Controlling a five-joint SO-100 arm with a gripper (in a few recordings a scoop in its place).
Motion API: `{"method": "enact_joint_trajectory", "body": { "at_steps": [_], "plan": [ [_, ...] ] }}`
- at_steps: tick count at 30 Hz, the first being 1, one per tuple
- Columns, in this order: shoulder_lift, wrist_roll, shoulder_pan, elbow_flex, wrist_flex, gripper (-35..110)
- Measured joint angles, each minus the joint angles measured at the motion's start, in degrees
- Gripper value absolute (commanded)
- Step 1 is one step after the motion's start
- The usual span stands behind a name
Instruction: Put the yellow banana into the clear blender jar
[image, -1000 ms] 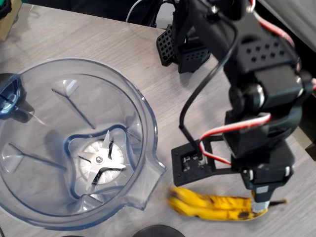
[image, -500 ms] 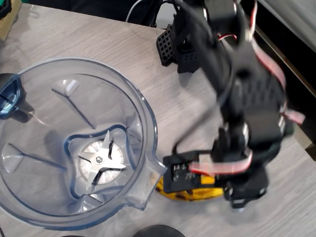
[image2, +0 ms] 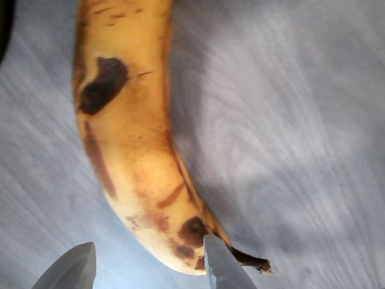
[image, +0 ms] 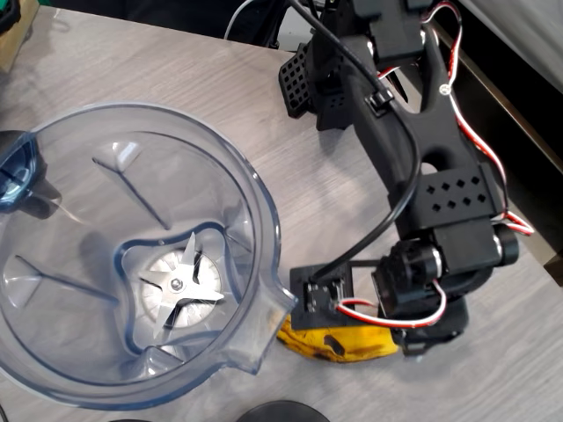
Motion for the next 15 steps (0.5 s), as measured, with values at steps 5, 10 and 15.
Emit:
{"method": "enact_joint_trajectory", "body": {
  "at_steps": [5,10,15],
  "plan": [
    [-2.9,-1.49,0.09,-0.09,0.97,27],
    [-6.77,-3.08,0.18,-0.09,-1.32,31],
    [-8.35,-3.78,0.26,-0.09,-3.08,32]
  ]
}}
